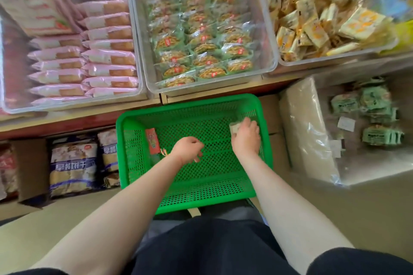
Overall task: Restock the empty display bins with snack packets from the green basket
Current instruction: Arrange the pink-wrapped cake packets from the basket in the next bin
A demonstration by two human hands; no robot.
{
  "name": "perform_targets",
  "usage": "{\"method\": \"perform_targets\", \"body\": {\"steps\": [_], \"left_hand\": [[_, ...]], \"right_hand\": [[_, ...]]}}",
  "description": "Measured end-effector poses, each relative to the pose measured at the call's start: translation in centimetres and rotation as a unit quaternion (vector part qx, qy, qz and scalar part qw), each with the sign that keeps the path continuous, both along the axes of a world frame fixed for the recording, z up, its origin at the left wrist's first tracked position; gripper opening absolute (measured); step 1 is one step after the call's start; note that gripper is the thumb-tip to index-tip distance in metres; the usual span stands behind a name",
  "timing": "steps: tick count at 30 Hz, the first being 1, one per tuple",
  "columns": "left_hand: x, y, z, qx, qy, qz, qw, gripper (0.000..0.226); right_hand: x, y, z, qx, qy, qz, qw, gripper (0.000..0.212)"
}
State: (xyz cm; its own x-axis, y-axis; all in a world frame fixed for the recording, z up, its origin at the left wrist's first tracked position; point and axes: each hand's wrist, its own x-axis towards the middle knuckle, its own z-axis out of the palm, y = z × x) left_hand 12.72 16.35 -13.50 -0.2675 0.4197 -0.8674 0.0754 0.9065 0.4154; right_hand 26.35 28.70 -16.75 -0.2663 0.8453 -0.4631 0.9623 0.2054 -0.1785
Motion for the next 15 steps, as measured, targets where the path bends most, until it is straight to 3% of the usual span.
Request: {"method": "perform_targets", "body": {"steps": [2, 5, 8, 11, 13, 15], "left_hand": [[0.1, -0.2, -0.2, -0.012, -0.002, 0.017, 1.0, 0.022], [0.1, -0.5, 0.1, -0.017, -0.005, 0.036, 0.999, 0.021], [-0.3, -0.7, 0.7, -0.012, -0.003, 0.051, 0.999, 0.018], [-1.2, -1.0, 1.5, -0.002, 0.025, 0.046, 0.999, 0.019], [-2.7, -1.7, 2.3, 0.023, 0.079, 0.002, 0.997, 0.039], [-4.4, -2.4, 3.6, 0.077, 0.112, -0.048, 0.989, 0.067]], "right_hand": [[0.1, 0.4, 0.0, 0.008, -0.034, 0.061, 0.997, 0.052], [0.2, 0.4, -0.3, -0.031, -0.066, 0.124, 0.99, 0.051], [0.1, 0.2, -0.7, -0.152, -0.003, 0.105, 0.983, 0.04], [-0.3, 0.0, 0.0, -0.214, 0.066, 0.051, 0.973, 0.026], [-1.6, -0.5, 1.4, -0.264, 0.129, 0.051, 0.954, 0.013], [-3.3, -1.1, 3.6, -0.357, 0.193, 0.055, 0.913, 0.011]]}}
